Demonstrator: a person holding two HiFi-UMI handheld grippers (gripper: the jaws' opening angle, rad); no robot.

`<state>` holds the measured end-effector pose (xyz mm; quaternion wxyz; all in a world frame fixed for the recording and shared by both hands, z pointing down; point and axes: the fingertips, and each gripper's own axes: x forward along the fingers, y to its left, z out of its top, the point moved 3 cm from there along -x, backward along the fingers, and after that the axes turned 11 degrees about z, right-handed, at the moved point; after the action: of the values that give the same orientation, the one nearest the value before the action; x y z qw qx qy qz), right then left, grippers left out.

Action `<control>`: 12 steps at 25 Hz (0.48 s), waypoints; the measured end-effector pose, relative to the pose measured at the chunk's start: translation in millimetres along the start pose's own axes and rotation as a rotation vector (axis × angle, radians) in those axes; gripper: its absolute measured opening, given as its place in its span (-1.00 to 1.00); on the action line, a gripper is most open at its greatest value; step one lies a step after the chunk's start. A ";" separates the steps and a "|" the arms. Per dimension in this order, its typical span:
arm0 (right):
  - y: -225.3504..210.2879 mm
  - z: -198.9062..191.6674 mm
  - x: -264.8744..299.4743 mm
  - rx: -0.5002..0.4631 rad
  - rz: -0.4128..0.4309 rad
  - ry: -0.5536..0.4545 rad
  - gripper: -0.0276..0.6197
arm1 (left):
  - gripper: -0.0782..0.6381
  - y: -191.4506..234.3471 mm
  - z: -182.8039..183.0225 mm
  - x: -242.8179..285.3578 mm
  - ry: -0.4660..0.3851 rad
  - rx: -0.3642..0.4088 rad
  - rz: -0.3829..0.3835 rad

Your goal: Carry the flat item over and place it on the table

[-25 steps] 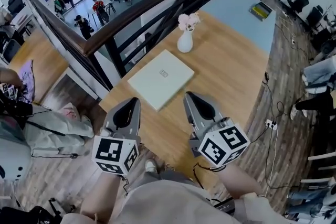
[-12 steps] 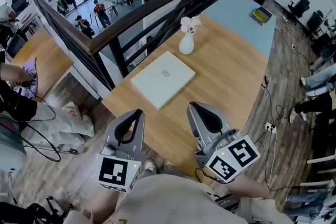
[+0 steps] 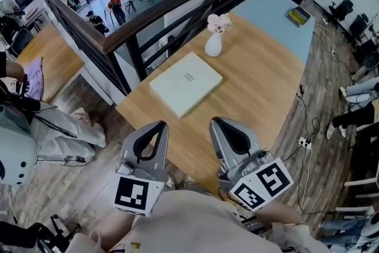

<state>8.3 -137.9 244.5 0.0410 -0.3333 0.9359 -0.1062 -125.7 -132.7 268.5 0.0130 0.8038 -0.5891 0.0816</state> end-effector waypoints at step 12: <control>2.7 -1.6 -1.1 0.005 0.005 -0.009 -0.91 | -0.78 -6.0 3.1 3.7 -0.008 -0.006 -0.010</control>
<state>7.2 -134.9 245.5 0.0464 -0.3313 0.9363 -0.1068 -118.5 -134.7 266.4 0.0133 0.8070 -0.5854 0.0767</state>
